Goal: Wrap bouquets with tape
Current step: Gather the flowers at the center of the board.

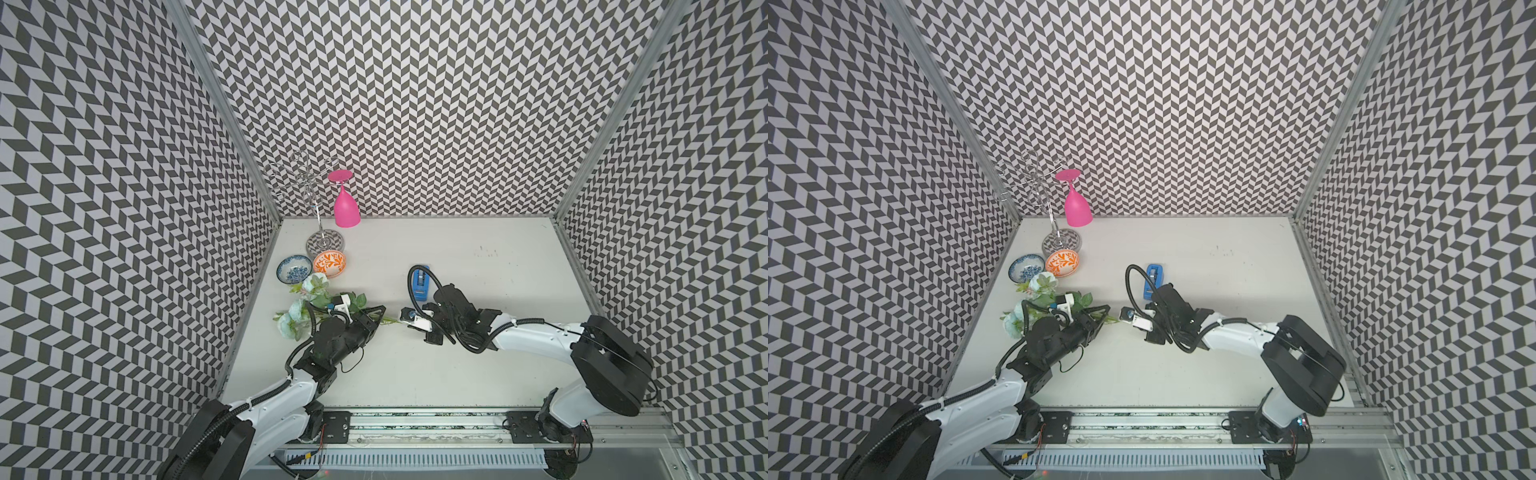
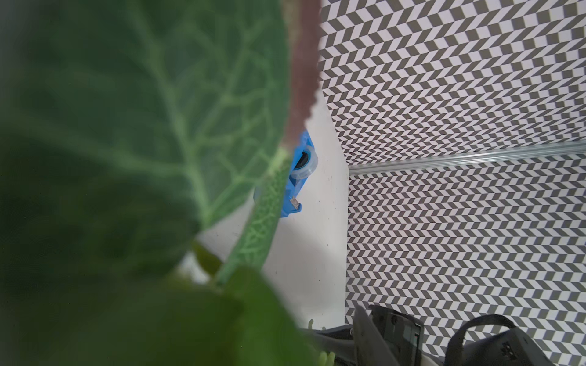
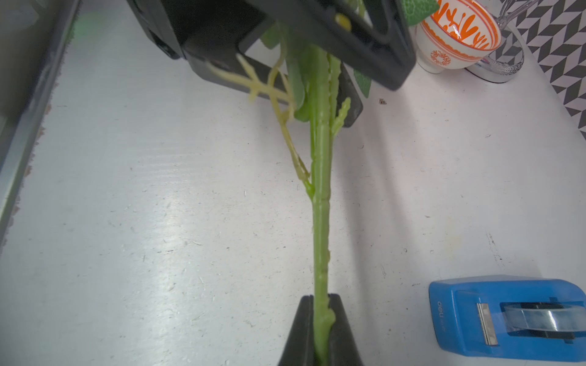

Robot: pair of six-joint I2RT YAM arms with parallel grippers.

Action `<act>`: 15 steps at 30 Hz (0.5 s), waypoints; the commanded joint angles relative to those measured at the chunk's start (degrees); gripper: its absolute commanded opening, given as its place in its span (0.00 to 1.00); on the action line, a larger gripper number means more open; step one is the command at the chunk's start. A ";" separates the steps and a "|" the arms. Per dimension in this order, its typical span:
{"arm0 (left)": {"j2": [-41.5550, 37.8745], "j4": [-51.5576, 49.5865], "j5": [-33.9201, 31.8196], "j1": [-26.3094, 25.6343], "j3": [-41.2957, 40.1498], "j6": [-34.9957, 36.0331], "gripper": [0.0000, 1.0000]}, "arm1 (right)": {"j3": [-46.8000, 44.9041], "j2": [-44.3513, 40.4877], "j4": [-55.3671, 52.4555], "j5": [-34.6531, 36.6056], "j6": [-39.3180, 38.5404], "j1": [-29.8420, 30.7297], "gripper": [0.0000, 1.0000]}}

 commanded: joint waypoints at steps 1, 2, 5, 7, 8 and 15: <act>1.78 3.23 0.79 0.23 -0.10 0.11 0.32 | 1.52 2.16 2.95 -0.75 -4.15 0.34 0.00; 2.64 3.36 1.13 0.27 0.10 0.22 0.32 | 1.75 2.53 3.08 -0.67 -4.07 0.34 0.00; 4.64 4.37 1.60 0.31 0.23 0.05 0.18 | 1.75 3.16 3.48 -0.58 -3.92 0.34 0.00; 5.36 4.85 1.50 0.40 0.14 -0.08 0.04 | 2.01 3.28 3.01 0.11 -3.35 0.31 0.00; 5.45 4.61 1.11 0.34 0.17 -0.13 0.01 | 2.10 3.16 2.74 0.49 -2.84 0.34 0.00; 5.26 4.00 -2.93 0.41 -0.97 -1.55 0.00 | 2.42 -1.03 -0.99 1.09 7.32 0.34 0.50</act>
